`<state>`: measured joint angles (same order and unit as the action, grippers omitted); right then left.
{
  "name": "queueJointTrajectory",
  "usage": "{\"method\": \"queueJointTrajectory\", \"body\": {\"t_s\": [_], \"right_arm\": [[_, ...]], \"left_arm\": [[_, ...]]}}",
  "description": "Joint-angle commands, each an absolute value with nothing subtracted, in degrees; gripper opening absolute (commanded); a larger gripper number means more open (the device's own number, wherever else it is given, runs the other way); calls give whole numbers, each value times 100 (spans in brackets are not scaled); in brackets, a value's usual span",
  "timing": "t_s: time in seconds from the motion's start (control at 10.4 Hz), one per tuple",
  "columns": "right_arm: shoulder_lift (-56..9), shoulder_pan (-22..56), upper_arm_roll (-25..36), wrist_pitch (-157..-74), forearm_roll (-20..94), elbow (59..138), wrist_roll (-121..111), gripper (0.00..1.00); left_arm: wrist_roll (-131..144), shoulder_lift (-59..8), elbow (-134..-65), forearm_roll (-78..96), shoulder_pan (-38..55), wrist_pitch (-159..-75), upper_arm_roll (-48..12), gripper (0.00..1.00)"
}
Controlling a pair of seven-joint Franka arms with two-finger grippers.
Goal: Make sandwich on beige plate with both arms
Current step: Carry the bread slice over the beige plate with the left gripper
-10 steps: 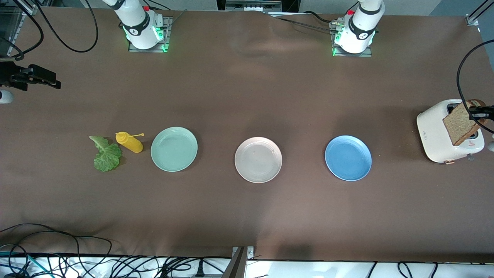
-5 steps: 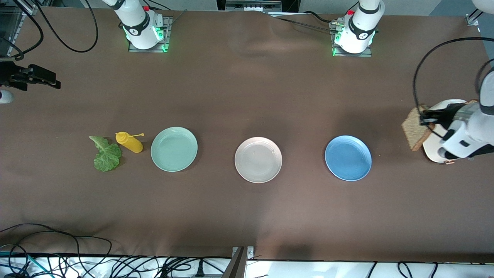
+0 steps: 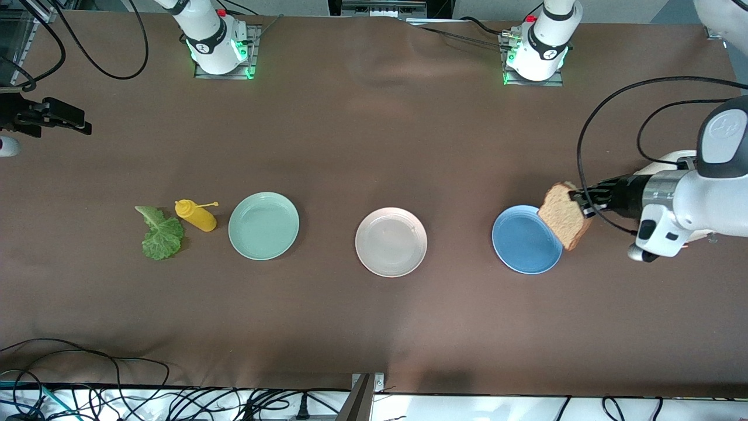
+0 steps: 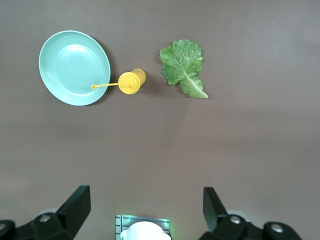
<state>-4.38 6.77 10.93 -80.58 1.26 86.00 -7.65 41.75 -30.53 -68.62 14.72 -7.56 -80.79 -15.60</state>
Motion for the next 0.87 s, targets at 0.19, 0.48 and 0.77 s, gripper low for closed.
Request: {"method": "queueJointTrajectory", "body": {"t_s": [0.19, 0.48, 0.77], "right_arm": [[-396, 659, 1081, -7945, 105, 8517, -853, 100], [-404, 659, 1063, -7945, 105, 8517, -853, 100], [-404, 659, 1046, -7945, 105, 8517, -853, 100]], "left_arm": [[4746, -3585, -6935, 2389, -46, -9577, -1529, 0], [4737, -3928, -6943, 2969, 385, -10202, -1529, 0], [4746, -4130, -7109, 3374, 930, -10913, -1529, 0]]}}
